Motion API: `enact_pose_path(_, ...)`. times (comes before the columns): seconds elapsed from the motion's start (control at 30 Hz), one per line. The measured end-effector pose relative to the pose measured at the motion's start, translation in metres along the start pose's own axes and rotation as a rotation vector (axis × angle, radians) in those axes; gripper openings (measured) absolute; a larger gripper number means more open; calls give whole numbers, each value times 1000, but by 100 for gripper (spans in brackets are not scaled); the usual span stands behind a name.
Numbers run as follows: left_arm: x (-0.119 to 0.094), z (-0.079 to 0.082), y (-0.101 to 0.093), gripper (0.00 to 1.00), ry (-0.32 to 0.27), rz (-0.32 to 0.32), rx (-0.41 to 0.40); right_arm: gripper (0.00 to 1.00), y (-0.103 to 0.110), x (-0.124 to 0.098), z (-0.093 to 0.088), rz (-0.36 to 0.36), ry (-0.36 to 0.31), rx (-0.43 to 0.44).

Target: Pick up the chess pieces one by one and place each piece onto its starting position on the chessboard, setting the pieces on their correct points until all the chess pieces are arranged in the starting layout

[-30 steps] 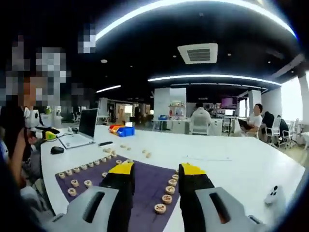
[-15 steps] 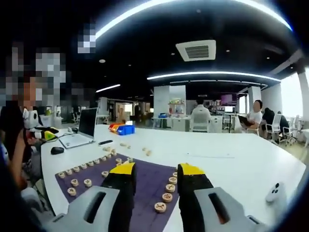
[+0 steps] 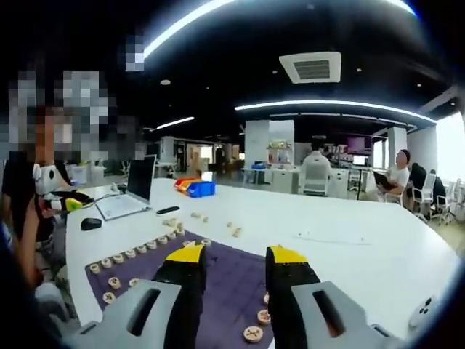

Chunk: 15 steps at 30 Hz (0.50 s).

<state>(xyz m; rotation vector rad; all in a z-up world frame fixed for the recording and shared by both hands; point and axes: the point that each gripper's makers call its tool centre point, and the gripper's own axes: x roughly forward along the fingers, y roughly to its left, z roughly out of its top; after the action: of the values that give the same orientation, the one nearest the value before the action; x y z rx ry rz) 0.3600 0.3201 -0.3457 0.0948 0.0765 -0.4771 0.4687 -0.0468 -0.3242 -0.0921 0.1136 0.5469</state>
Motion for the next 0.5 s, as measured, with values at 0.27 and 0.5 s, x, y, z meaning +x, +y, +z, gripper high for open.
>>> enact_pose_path(0.27, 0, -1, 3, 31, -1, 6, -6, 33, 4, 52, -10, 35, 79, -7)
enact_pose_path(0.5, -3, -1, 10, 31, -4, 20, -13, 32, 24, 108, -28, 83, 127, 44)
